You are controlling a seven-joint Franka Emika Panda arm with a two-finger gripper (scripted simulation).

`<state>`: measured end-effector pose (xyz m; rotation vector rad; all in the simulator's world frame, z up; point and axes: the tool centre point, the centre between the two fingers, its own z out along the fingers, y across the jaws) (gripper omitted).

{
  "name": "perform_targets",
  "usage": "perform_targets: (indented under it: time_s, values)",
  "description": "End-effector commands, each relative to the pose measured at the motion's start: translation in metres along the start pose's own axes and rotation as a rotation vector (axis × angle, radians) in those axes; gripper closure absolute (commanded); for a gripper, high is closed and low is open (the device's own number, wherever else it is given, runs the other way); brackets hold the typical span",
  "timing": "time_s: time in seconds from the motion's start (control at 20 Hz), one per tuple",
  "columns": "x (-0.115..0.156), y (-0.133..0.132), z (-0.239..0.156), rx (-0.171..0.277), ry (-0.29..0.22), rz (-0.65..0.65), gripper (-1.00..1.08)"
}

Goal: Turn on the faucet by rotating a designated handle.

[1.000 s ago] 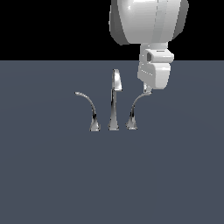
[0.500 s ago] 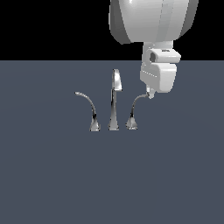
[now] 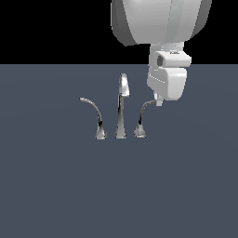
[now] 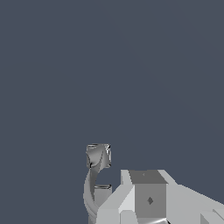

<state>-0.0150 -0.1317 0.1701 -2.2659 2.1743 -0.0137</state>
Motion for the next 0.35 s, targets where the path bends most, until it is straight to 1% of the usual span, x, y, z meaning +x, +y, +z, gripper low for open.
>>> perform_targets:
  time_s: [0.0,0.25,0.3]
  values:
    - [-0.020,0.005,-0.001,-0.004,-0.004,-0.016,1.08]
    - [-0.041,0.014,0.000,-0.007,-0.005,-0.019,1.08]
    - [-0.041,0.014,0.000,-0.007,-0.005,-0.019,1.08]
